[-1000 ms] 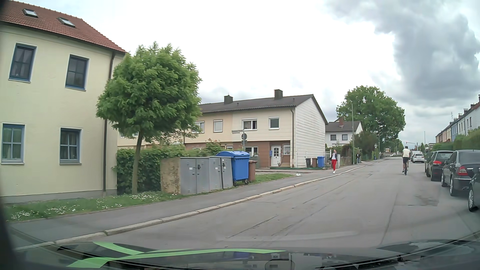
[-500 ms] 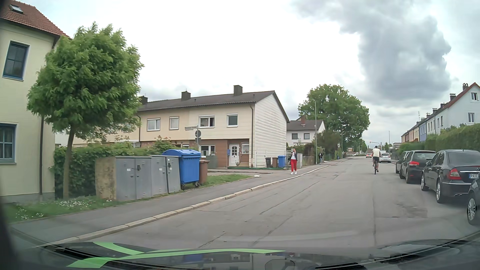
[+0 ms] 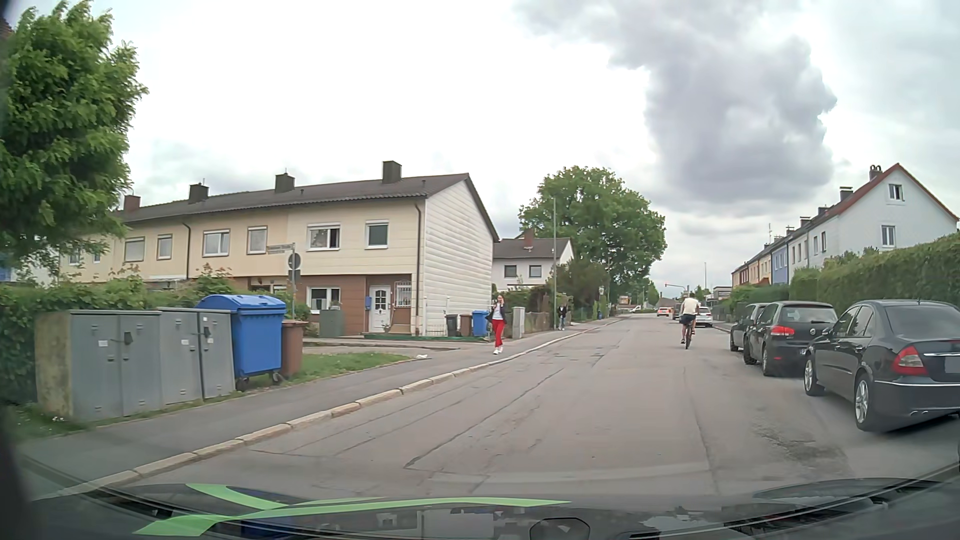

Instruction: Follow the waypoints while adhering to traffic rules and regulations

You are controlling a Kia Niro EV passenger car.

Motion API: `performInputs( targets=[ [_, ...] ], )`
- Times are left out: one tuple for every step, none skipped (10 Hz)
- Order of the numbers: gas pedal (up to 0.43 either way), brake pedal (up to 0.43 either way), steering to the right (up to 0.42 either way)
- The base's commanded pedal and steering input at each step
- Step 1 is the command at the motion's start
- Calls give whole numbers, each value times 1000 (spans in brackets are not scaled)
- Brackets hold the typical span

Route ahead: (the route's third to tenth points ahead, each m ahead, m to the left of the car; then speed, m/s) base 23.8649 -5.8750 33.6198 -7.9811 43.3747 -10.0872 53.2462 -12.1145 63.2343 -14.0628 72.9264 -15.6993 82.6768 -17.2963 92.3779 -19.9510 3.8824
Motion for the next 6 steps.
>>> performInputs(
  targets=[
    [118, 0, 241],
    [118, 0, 218],
    [118, 0, 190],
    [118, 0, 170],
    [118, 0, 147],
    [118, 0, 133]
  ],
)
